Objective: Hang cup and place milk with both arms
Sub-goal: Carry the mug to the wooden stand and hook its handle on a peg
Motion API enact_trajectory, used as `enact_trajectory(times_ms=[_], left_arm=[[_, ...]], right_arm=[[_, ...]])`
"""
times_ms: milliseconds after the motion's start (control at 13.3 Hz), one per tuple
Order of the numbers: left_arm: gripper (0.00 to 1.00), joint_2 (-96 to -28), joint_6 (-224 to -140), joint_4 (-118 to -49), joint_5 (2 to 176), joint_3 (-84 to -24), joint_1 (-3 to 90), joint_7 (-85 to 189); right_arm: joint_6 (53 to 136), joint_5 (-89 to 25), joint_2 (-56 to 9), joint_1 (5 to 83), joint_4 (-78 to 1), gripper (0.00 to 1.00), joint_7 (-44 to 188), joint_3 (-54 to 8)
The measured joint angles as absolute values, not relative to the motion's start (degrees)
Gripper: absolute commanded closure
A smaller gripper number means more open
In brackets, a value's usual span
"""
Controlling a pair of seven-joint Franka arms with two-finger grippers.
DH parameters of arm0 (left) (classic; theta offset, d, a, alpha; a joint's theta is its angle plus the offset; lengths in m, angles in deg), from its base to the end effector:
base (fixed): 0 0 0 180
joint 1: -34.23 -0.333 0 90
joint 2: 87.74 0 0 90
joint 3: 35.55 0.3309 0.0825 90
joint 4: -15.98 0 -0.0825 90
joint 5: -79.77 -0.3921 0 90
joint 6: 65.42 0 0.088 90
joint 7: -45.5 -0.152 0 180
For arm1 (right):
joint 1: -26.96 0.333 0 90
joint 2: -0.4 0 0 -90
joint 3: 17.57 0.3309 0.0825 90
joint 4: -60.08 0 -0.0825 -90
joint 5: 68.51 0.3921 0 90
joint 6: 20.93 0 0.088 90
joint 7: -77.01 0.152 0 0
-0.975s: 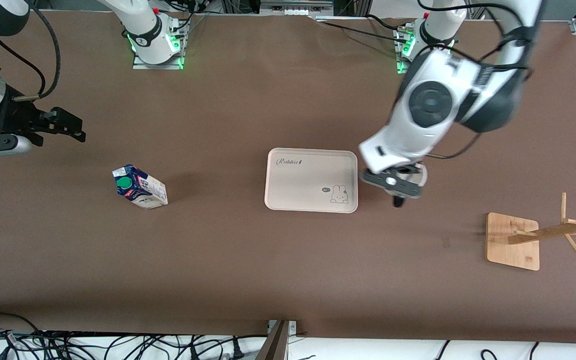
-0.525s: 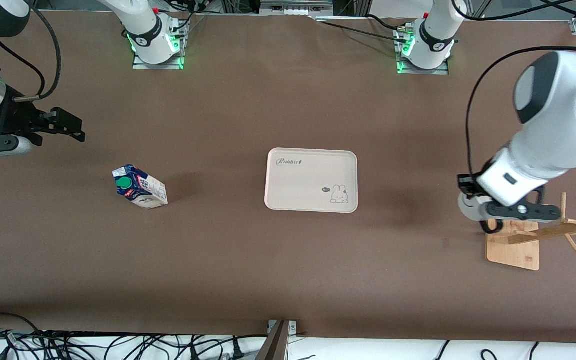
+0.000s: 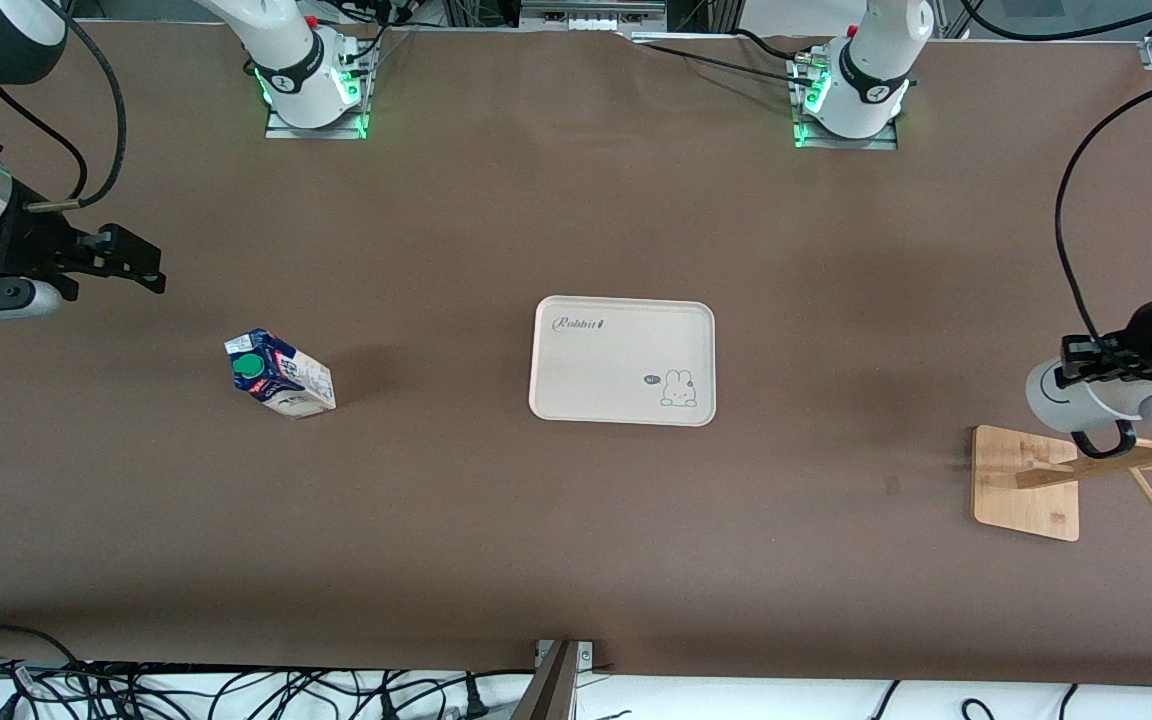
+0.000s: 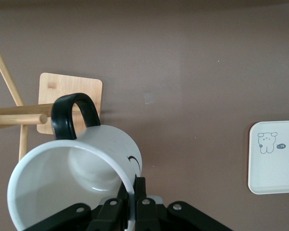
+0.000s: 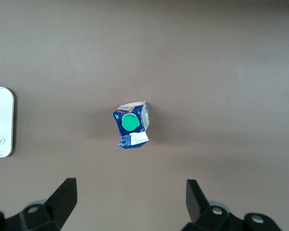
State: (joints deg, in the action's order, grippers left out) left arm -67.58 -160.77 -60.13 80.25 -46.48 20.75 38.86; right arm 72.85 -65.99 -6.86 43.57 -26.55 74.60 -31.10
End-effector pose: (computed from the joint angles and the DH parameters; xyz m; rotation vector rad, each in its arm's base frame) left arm 0.6732 0.0478 0.5047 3.0659 -0.0912 -0.0059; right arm 0.6057 0.0467 0.5563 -3.1237 -0.1482 -0.0024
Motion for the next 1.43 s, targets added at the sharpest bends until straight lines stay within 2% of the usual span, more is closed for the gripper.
enact_trajectory(times_ms=[1275,1350,1425], left_arm=[[0.99,-65.3,-162.0,-60.2,82.1,-46.3,13.3,25.2],[0.87,-65.0,-162.0,-60.2,82.1,-46.3,13.0,24.7],[0.44,-64.7,-162.0,-60.2,82.1,-46.3,12.9,24.5]], right_arm=[[73.6,-66.0,-6.9,43.6,-26.5,0.0,74.6,-31.1],[73.6,-66.0,-6.9,43.6,-26.5,0.0,74.6,-31.1],[73.6,-66.0,-6.9,43.6,-26.5,0.0,74.6,-31.1]])
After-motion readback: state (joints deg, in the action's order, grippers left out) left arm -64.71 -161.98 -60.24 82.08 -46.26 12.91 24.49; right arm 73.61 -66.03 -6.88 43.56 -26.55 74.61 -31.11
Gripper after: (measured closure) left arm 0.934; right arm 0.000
